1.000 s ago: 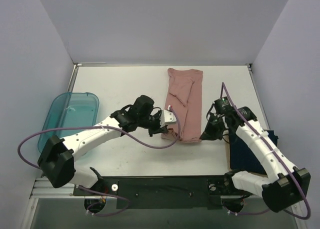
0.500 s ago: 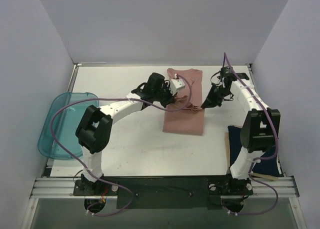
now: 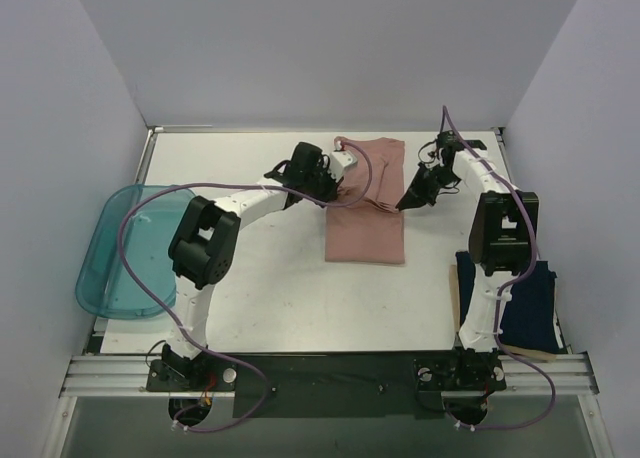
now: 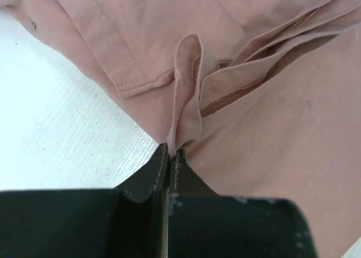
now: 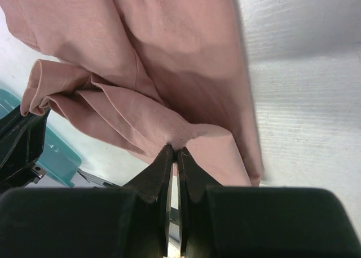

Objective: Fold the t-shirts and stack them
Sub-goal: Fold the folded rectangular tshirt in 1/3 of the way

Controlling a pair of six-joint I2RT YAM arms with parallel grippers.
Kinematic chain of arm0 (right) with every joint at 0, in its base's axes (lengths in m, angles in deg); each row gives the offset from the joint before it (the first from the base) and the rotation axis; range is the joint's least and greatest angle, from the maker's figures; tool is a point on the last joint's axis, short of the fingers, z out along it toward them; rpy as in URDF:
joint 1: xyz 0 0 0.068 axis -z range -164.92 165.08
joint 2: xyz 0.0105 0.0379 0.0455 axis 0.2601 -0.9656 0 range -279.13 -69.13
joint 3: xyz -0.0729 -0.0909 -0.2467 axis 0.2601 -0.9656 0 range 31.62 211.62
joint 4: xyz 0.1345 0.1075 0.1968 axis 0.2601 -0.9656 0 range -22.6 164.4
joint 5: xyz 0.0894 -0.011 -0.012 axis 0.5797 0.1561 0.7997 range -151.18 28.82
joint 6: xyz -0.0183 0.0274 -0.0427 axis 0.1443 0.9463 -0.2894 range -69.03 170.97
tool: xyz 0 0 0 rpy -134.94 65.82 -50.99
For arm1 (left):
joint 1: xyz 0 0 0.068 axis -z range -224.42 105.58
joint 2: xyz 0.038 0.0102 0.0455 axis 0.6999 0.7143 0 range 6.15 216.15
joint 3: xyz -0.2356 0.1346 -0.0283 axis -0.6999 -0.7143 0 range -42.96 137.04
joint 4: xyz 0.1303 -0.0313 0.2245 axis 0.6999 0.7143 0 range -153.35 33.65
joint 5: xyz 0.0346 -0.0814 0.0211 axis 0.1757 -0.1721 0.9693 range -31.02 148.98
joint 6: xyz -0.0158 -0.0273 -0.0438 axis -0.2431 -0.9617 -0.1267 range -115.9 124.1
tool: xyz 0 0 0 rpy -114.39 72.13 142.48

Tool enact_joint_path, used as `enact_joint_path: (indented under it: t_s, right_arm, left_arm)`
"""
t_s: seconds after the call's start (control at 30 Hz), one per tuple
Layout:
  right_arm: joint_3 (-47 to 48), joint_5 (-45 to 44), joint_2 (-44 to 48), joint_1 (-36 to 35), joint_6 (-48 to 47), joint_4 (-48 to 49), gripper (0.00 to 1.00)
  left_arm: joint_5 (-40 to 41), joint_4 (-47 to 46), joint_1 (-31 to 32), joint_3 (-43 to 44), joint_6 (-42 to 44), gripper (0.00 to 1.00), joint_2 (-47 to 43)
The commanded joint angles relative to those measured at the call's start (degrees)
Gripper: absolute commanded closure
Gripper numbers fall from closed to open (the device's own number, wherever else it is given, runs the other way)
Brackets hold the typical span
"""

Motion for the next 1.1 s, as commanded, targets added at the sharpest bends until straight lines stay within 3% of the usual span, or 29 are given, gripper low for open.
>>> enact_joint_path:
  t_s: [0.0,0.2,0.4,0.43,0.47,0.5,0.53,0.6,0.77,0.83,0.9,0.93,1.0,1.07]
  right_arm:
    - [1.94,-0.85,0.37,0.84,0.98,-1.89,1.0]
    - [-0.52,-5.24,3.09,1.1,0.99,-1.89,1.0]
    - [0.88,-4.1,0.55,1.19,0.9,-1.8,1.0]
    - [0.88,-4.45,0.37,1.1,0.9,-1.71,1.0]
    - [0.97,-4.89,0.28,1.28,1.07,-1.71,0.99]
    - [0.97,-6.02,0.2,1.28,1.16,-1.8,0.92]
    - [1.23,-7.51,0.02,1.36,1.16,-1.54,0.71]
    - [2.98,-9.45,-0.51,1.28,1.34,-1.54,0.58]
    - [6.69,-15.34,2.99,2.25,-0.06,-1.19,0.55]
    - [4.68,-15.62,4.93,0.33,-2.43,-0.57,0.62]
    - [0.74,-13.87,6.34,-1.18,-3.93,-0.57,0.66]
    - [-1.38,-12.73,7.13,-1.88,-3.76,-0.57,0.65]
    - [-8.23,-14.28,11.95,-2.67,-3.14,-0.57,0.58]
    - [-15.26,-16.4,15.9,-3.29,-1.65,-0.4,0.5]
  left_arm:
    - [-1.0,-7.45,-0.32,1.11,-0.62,1.0,0.19]
    - [-2.67,-7.63,-0.41,-0.3,-1.32,1.0,0.11]
    - [-2.49,-9.57,-0.32,-0.74,-0.35,1.0,0.37]
    - [-2.58,-9.57,-0.32,-0.65,0.17,0.95,0.63]
    - [-2.67,-9.57,-0.41,-0.47,0.35,0.72,0.98]
    - [-2.06,-9.65,-0.32,-0.39,0.61,0.62,1.07]
    - [-1.53,-9.92,-0.41,-0.04,0.62,0.49,1.42]
    - [3.54,-9.83,-0.49,1.62,0.96,0.41,1.69]
    - [6.83,-0.9,-1.02,9.45,4.21,0.4,2.04]
    - [2.44,4.11,-1.11,11.65,5.44,0.43,1.43]
    - [-7.47,11.99,-1.11,12.97,9.11,0.5,0.98]
    - [-16.99,14.84,-1.11,13.24,11.49,0.53,0.37]
    - [-28.52,26.16,-1.02,12.89,23.49,0.53,-0.68]
    - [-31.75,35.5,-0.41,11.75,32.81,0.53,-1.65]
